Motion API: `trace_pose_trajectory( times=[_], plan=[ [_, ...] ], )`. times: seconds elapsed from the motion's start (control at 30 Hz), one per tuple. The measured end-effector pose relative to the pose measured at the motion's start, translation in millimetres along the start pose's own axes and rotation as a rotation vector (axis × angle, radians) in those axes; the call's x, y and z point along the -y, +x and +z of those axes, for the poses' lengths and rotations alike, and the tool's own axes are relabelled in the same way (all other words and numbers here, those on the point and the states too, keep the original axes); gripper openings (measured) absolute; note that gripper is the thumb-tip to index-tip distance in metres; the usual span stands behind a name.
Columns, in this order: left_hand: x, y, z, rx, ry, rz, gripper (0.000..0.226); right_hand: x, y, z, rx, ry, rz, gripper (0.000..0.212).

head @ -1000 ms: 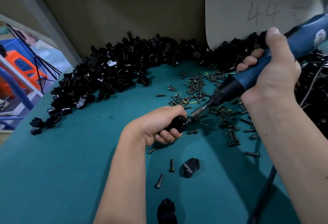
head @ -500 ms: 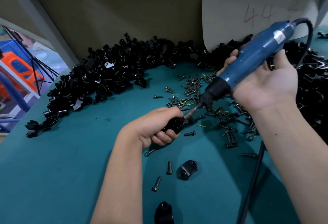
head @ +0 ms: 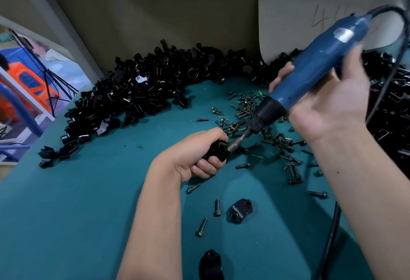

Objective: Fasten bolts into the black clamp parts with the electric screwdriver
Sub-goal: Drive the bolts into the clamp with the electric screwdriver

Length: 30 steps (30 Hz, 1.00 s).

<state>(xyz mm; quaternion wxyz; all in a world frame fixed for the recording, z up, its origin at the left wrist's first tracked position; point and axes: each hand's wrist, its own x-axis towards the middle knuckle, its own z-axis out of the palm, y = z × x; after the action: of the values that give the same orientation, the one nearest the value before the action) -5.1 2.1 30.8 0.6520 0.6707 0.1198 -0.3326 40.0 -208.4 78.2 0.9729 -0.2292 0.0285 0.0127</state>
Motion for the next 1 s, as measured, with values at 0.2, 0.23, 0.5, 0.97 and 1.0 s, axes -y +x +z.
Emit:
trace_pose_trajectory(
  times=[0.2,0.23,0.5,0.97,1.0],
  plan=[
    [-0.3,-0.8,1.5,0.022,0.061,-0.005,0.036,11.6,-2.7,8.2,-0.123,-0.224,-0.171,0.035],
    [-0.6,-1.1,2.2,0.018,0.065,-0.003,0.036,13.1,-2.3,8.1,-0.129,-0.237,-0.177,0.033],
    [-2.2,0.5,8.6,0.022,0.166,0.028,0.023,10.7,-0.6,5.9,-0.11,-0.227,-0.136,0.02],
    [-2.0,2.2,12.5,0.037,0.252,0.078,0.022,12.5,1.8,4.0,-0.089,-0.218,-0.103,0.022],
    [-2.6,3.2,13.5,0.024,0.259,0.063,0.022,13.1,1.3,4.5,-0.084,-0.223,-0.113,0.021]
  ],
)
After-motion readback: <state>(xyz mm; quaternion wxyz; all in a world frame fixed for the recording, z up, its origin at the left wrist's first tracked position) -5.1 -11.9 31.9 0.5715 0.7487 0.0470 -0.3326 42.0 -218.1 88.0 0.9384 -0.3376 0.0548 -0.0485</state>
